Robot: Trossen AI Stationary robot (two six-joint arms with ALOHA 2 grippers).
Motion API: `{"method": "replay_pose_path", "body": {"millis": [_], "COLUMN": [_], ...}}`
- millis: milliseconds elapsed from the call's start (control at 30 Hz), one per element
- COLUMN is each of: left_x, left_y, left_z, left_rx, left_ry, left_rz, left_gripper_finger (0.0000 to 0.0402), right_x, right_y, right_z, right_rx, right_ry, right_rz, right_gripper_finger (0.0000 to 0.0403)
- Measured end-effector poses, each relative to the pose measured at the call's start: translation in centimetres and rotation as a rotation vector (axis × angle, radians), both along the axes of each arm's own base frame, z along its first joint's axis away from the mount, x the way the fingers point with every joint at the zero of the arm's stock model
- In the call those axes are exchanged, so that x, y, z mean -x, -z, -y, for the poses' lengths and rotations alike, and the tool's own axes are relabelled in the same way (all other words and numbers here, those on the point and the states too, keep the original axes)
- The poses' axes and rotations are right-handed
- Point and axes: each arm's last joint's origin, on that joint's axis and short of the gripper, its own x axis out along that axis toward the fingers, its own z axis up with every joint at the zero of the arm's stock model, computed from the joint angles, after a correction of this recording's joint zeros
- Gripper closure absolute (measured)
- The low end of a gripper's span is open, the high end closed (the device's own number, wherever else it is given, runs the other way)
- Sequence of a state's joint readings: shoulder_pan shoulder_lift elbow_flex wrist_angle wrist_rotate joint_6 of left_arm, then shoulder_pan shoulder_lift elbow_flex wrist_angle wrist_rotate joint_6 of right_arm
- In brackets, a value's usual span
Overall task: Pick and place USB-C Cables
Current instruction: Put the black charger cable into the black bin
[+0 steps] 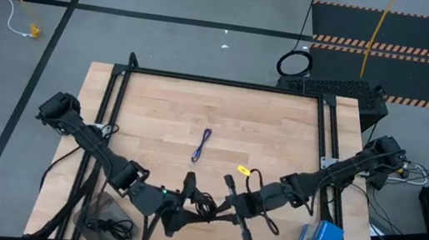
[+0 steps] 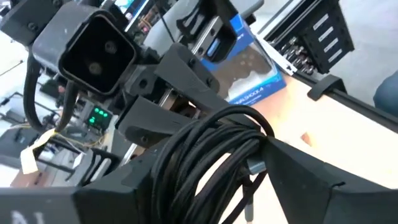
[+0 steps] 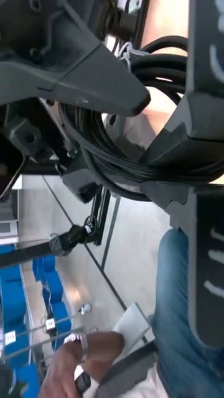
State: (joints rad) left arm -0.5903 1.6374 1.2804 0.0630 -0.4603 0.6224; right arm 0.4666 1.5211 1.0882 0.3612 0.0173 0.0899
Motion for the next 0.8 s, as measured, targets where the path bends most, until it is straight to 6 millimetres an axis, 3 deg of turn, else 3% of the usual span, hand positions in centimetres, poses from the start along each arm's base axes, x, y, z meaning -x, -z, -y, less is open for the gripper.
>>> {"method": "replay_pose_path", "body": {"millis": [433,800], "left_x": [0.15,0.18], "left_y": [0.05,0.11], "left_z": [0.32,0.38], "left_rx": [0.017,0.033], "left_ry": [0.056,0.071], "left_rz": [-0.013,-0.023], "left_gripper_finger": [0.0252,0.0297], "right_x": [0.11,0.16], "right_y": [0.21,0.3], "right_z": [-0.1,-0.13], "right_rx": [-0.011,-0.015], "right_ry": [-0.05,-0.069], "right_rz": [-0.033,-0.047], "right_gripper_finger": [0.0387,0.0387]}}
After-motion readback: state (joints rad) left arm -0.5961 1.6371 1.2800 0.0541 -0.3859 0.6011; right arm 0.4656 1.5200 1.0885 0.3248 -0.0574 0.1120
